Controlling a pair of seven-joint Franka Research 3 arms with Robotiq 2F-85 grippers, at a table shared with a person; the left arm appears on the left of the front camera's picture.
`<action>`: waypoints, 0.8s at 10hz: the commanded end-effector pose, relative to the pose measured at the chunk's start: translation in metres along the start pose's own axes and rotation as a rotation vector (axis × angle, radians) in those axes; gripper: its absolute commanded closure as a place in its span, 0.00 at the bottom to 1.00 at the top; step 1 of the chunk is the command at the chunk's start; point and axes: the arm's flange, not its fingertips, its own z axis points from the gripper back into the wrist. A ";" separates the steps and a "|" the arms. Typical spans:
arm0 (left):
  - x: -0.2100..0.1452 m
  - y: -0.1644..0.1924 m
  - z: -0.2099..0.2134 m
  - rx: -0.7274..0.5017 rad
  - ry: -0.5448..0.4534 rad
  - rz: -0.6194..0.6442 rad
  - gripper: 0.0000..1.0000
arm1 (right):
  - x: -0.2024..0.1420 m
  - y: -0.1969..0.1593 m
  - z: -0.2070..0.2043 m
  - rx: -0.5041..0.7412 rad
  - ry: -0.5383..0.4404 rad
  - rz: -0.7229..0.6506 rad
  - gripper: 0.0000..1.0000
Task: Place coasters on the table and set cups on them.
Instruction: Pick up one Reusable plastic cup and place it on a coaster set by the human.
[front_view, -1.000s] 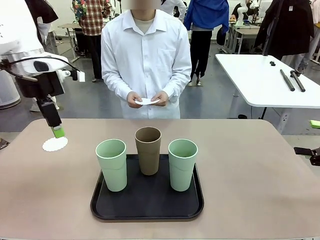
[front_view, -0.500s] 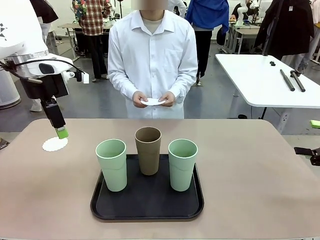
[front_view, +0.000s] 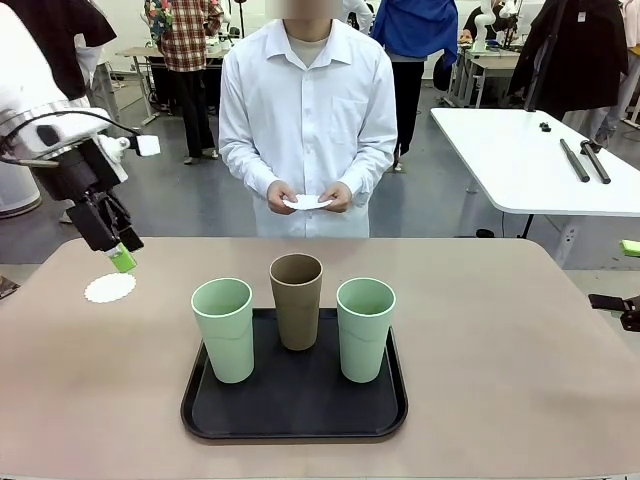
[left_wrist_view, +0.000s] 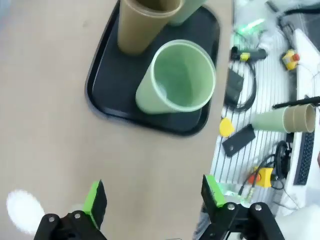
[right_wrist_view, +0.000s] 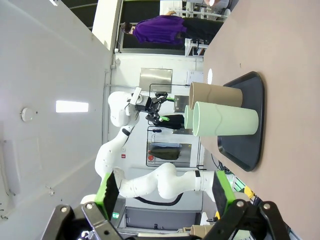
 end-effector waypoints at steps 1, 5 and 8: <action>-0.015 0.021 -0.015 -0.239 -0.194 -0.225 0.00 | 0.004 0.001 -0.002 0.024 -0.012 0.001 0.00; -0.053 0.057 -0.064 -0.171 -0.478 -0.411 0.00 | 0.004 0.001 -0.002 0.024 -0.012 0.001 0.00; -0.070 0.052 -0.082 -0.068 -0.589 -0.432 0.00 | 0.004 0.001 -0.002 0.024 -0.012 0.001 0.00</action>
